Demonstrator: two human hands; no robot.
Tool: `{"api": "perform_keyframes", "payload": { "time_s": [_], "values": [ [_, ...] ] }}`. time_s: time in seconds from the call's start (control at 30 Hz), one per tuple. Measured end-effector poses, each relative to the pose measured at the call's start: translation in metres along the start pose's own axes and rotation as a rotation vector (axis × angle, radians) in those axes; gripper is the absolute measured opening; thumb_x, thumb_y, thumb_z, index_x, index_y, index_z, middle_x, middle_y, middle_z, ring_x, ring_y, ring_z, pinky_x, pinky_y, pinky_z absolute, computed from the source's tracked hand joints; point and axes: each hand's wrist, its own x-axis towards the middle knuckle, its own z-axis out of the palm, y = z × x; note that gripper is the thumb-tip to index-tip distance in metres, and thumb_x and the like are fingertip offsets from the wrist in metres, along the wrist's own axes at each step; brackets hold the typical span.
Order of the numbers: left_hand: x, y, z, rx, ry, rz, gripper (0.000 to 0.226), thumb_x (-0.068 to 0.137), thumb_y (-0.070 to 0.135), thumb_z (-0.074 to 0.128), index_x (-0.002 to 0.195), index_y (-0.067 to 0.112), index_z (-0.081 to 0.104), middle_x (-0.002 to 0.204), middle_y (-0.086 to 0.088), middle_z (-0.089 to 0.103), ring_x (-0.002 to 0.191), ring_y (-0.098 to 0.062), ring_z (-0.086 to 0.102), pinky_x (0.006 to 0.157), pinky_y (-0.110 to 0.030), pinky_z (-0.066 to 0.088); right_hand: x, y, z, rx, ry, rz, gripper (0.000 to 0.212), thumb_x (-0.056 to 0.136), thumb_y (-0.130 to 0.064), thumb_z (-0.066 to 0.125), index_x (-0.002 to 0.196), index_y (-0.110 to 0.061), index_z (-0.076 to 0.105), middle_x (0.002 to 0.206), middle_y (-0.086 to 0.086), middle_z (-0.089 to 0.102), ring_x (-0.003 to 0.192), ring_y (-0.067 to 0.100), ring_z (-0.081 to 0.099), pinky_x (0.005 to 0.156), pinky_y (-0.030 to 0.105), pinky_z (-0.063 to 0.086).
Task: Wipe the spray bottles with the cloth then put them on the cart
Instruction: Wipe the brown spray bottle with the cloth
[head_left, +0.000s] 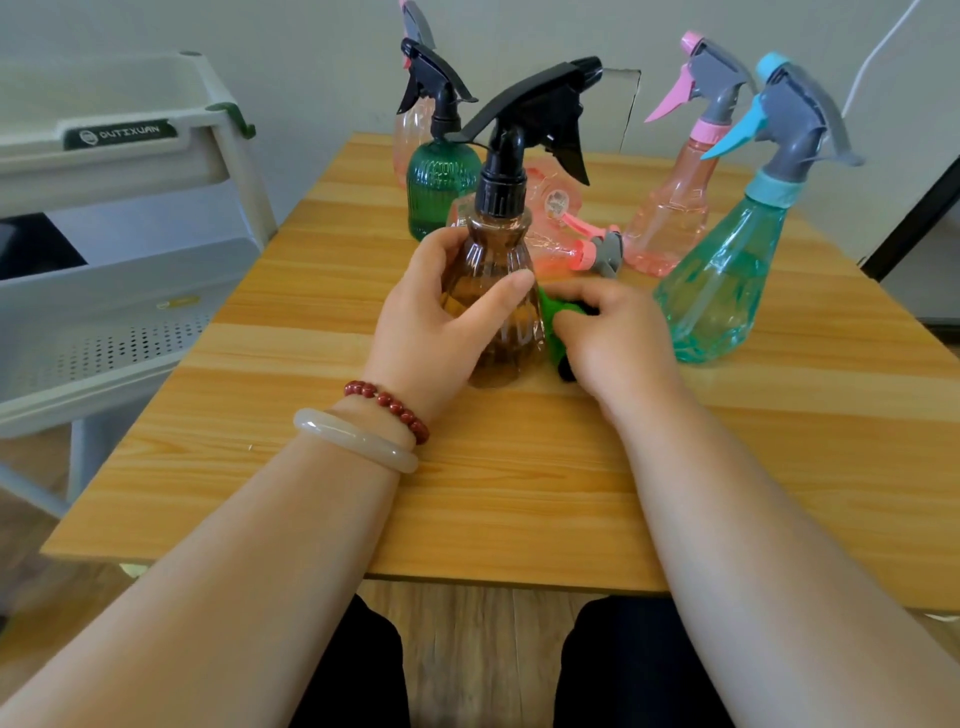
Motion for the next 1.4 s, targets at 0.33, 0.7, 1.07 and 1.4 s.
{"api": "perform_keyframes", "payload": {
  "time_s": [0.33,0.7,1.07,1.4],
  "values": [
    [0.002,-0.002,-0.001,0.108,0.044,0.024,0.052,0.089,0.04,0.069,0.136,0.025,0.053,0.123,0.009,0.059,0.112,0.0,0.055,0.097,-0.017,0.045,-0.002,-0.005,-0.004,0.053,-0.038,-0.059,0.035,0.093,-0.009,0.054,0.111,-0.033,0.071,0.082,-0.024,0.067,0.07,0.0,0.062,0.058,0.012,0.047],
    [0.003,-0.002,0.001,0.147,-0.012,0.021,0.064,0.083,0.048,0.072,0.138,0.025,0.049,0.128,0.007,0.048,0.114,-0.001,0.049,0.093,-0.002,0.037,-0.005,-0.008,0.0,0.236,-0.042,-0.236,0.042,0.094,-0.006,0.051,0.124,-0.034,0.063,0.098,-0.028,0.063,0.101,-0.005,0.062,0.083,0.009,0.049],
    [0.0,0.007,-0.002,-0.191,0.076,0.035,0.026,0.092,0.012,0.067,0.114,0.025,0.061,0.1,0.009,0.071,0.091,-0.001,0.067,0.082,-0.022,0.055,-0.014,-0.015,0.005,0.383,-0.041,-0.462,0.046,0.094,0.001,0.05,0.126,-0.032,0.057,0.124,-0.016,0.063,0.124,-0.001,0.053,0.105,0.02,0.042],
    [0.005,0.006,-0.006,-0.441,0.133,-0.077,0.016,0.095,0.023,0.061,0.108,0.026,0.07,0.102,-0.004,0.075,0.098,-0.026,0.07,0.085,-0.047,0.058,-0.02,-0.017,0.007,0.385,-0.036,-0.519,0.043,0.088,0.005,0.049,0.117,-0.023,0.063,0.124,-0.013,0.062,0.124,-0.001,0.052,0.105,0.02,0.041]
  ]
}}
